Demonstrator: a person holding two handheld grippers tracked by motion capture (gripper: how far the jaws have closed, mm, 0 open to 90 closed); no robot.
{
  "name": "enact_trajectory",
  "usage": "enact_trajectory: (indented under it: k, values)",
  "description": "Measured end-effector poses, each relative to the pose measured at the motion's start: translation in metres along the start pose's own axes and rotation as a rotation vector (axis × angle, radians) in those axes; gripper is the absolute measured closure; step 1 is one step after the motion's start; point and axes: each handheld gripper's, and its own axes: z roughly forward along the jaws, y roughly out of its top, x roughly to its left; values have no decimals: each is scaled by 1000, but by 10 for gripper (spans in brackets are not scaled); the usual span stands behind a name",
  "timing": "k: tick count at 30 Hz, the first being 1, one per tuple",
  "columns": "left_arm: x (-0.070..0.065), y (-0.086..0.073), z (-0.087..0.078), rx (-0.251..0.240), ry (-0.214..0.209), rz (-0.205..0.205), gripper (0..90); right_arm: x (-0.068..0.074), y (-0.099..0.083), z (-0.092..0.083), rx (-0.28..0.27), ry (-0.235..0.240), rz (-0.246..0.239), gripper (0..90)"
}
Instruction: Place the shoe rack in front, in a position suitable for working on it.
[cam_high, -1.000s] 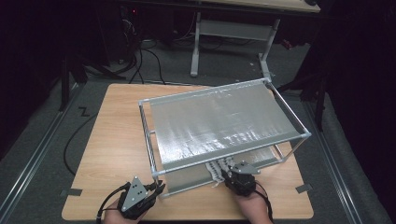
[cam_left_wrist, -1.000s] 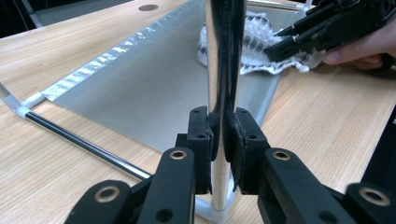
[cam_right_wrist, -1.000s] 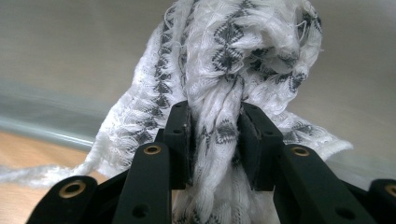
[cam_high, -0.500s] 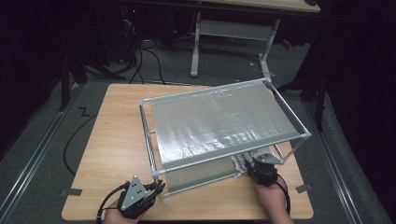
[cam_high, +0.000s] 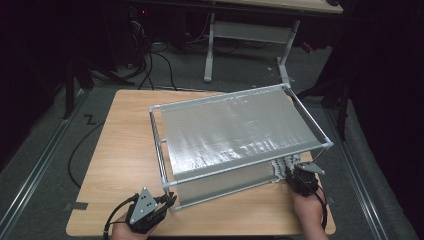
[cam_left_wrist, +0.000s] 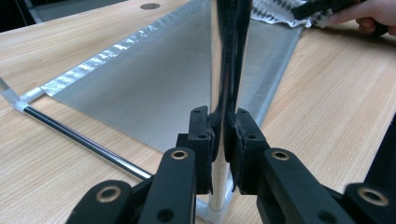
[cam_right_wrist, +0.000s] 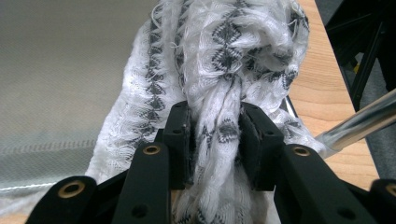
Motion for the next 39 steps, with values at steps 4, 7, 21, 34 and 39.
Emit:
enact_trajectory:
  k: [4, 7, 21, 34, 39]
  values:
    - [0, 0, 0, -1, -1, -1, 803, -1, 0, 1, -2, -8, 7, 658]
    - [0, 0, 0, 2, 3, -3, 803, -2, 0, 1, -4, -2, 17, 635]
    - [6, 1, 2, 3, -17, -8, 806, 16, 1, -1, -1, 80, -16, 635]
    - [5, -1, 2, -17, -9, -17, 806, 60, 3, -6, 3, 175, -70, 634]
    - [5, -2, 3, -22, -14, -26, 806, 83, 5, -9, 6, 224, -104, 624]
